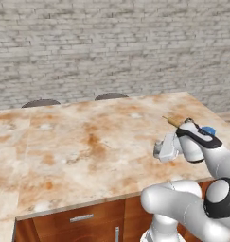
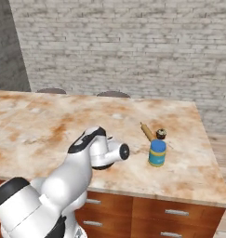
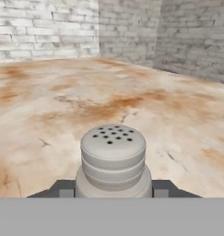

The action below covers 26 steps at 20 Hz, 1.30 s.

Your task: Move the shaker and mayonnaise from the cabinet to the dining counter.

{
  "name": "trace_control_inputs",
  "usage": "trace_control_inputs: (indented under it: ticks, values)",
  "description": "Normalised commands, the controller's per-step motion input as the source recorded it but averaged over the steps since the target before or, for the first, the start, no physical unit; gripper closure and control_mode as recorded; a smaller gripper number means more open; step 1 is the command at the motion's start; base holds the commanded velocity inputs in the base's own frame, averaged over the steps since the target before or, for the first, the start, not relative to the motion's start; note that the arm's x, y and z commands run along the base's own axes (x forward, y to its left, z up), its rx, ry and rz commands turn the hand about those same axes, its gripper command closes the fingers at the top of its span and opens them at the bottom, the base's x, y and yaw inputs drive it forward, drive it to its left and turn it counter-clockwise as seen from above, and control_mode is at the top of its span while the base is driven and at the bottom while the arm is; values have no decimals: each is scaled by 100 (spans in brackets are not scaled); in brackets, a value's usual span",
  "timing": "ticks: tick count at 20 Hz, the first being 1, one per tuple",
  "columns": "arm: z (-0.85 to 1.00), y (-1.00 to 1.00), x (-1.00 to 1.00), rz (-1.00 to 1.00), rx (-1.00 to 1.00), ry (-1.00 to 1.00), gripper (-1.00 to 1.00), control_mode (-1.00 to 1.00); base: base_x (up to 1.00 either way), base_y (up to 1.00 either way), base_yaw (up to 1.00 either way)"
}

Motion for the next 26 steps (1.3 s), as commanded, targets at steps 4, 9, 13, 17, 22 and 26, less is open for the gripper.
trace_control_inputs:
  ticks: [4,9,13,17,22,26]
  values:
    - [-16,-13,6,0,14,0,100,-100,0,0,0]
    - [-19,-8,2,0,7,0,100,-100,0,0,0]
    - [-21,-1,1,0,1,0,100,-100,0,0,0]
    - [-19,-1,3,0,1,0,100,-100,0,0,0]
    - [-14,0,3,0,0,0,100,-100,0,0,0]
    - [-13,0,0,0,0,0,100,-100,0,0,0]
